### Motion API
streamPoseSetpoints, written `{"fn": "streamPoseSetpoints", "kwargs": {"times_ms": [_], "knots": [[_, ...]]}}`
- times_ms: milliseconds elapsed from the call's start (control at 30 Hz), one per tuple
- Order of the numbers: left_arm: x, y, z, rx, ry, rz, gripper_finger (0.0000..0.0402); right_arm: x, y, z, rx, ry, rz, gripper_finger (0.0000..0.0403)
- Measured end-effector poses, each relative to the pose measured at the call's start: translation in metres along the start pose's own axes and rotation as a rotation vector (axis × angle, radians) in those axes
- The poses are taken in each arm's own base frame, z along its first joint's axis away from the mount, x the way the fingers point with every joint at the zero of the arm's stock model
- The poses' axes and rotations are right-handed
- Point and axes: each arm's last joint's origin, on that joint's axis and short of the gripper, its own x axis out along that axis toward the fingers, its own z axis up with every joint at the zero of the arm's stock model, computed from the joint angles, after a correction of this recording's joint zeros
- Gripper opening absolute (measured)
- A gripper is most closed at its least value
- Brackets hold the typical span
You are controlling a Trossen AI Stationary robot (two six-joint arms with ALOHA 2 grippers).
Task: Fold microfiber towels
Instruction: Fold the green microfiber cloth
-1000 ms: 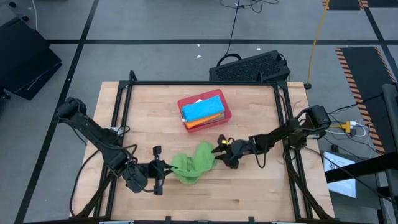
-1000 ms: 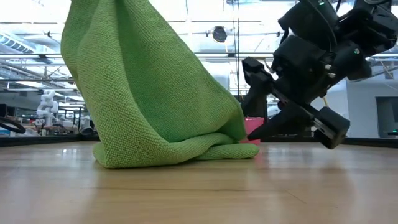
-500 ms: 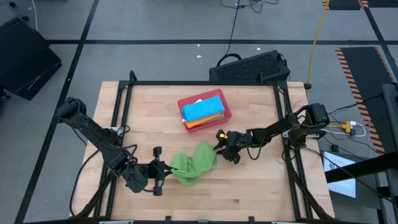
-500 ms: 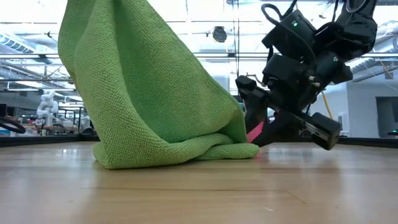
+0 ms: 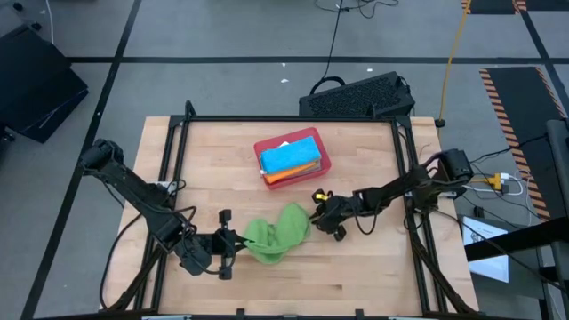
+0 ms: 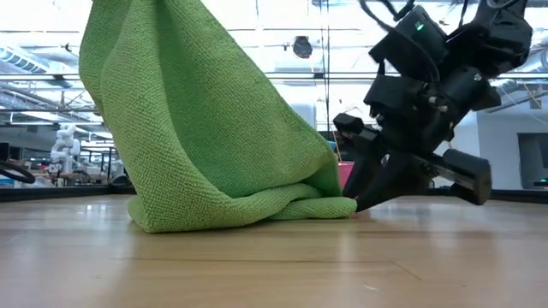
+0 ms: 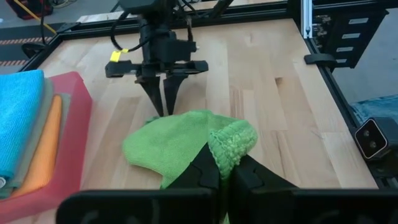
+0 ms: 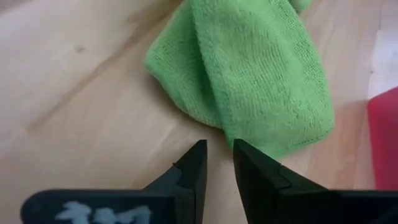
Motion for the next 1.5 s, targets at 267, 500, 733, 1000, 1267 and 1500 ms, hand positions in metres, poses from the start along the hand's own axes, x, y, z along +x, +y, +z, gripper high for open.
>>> {"fn": "streamPoseSetpoints", "kwargs": {"times_ms": [267, 500, 733, 1000, 1267, 1500], "knots": [[0.000, 0.000, 0.000, -0.003, 0.000, 0.000, 0.0015, -0.015, -0.009, 0.012, -0.118, -0.014, -0.117, 0.0117], [0.000, 0.000, 0.000, -0.009, 0.000, 0.000, 0.0013, -0.009, -0.025, -0.002, -0.171, -0.137, 0.030, 0.0158], [0.000, 0.000, 0.000, -0.022, 0.001, -0.001, 0.0005, 0.006, -0.029, -0.022, -0.137, -0.150, 0.118, 0.0147], [0.000, 0.000, 0.000, -0.024, 0.008, -0.016, 0.0015, 0.011, -0.029, -0.025, -0.150, -0.155, 0.112, 0.0089], [0.000, 0.000, -0.001, -0.020, 0.013, -0.014, 0.0015, 0.010, -0.030, -0.025, -0.083, -0.101, 0.067, 0.0005], [0.000, 0.000, 0.001, -0.009, -0.011, -0.003, 0.0004, -0.023, -0.016, 0.006, 0.056, -0.113, 0.099, 0.0001]]}}
